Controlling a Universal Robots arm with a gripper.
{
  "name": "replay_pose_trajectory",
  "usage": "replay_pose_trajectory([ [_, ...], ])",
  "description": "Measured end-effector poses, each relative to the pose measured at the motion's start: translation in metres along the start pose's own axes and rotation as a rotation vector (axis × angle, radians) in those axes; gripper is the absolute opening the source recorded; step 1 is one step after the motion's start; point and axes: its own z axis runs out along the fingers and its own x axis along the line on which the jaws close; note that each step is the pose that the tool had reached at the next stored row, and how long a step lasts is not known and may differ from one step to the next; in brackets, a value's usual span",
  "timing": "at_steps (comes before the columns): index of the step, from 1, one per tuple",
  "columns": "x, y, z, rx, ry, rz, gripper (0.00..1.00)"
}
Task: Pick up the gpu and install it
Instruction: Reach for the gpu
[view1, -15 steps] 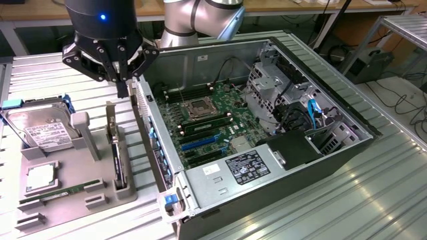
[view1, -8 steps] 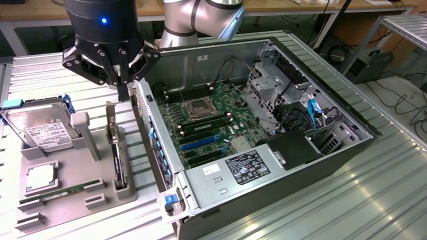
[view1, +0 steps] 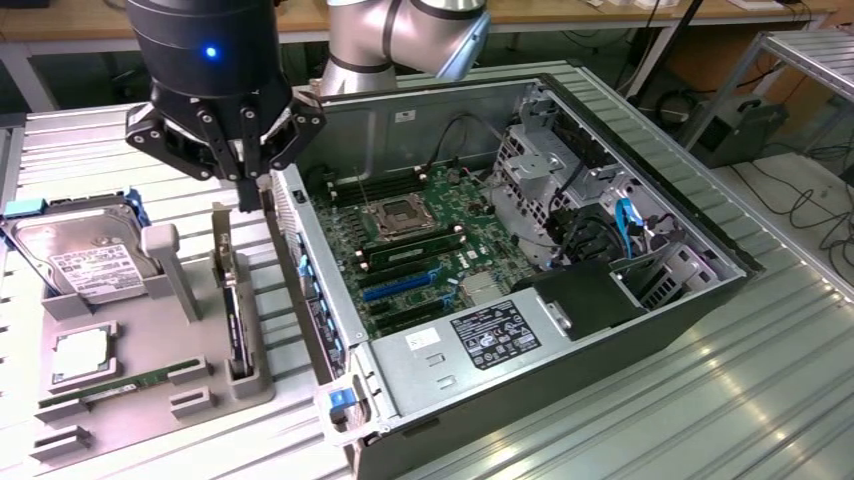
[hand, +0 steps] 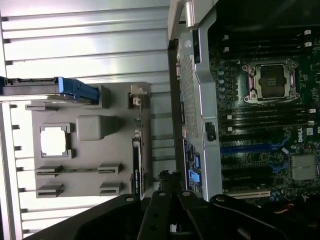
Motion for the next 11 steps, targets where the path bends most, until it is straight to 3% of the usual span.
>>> replay_pose_trajectory([
  [11, -0.001, -0.0135, -0.0005, 0.0, 0.0, 0.0, 0.11],
])
